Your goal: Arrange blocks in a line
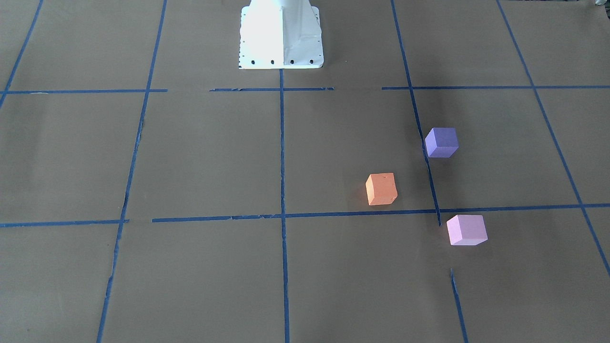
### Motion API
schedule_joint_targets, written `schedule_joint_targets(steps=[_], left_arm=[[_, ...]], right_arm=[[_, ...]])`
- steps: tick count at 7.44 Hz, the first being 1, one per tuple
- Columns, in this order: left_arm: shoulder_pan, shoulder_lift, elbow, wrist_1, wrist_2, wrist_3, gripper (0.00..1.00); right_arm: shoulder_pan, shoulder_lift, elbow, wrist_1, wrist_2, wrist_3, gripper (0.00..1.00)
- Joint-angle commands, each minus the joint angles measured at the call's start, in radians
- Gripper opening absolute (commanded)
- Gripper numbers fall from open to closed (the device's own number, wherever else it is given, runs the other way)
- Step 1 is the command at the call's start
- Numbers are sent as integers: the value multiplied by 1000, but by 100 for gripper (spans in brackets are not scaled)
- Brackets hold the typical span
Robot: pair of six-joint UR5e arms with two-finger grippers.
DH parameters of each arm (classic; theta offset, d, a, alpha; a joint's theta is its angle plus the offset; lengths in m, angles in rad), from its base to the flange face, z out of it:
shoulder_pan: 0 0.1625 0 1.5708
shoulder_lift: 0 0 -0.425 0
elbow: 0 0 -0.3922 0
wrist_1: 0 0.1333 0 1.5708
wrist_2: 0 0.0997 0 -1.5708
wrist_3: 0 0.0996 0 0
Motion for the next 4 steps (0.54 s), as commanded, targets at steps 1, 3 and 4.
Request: schedule_joint_targets(steps=[1, 3, 4], left_arm=[[2, -9, 5, -9, 0, -18, 100], [11, -21, -71, -105, -15, -306, 100], [66, -21, -59, -267, -18, -375, 100]], right_arm=[[0, 0, 0, 1, 0, 0, 100], [0, 0, 0, -1, 0, 0, 100], [0, 0, 0, -1, 0, 0, 100]])
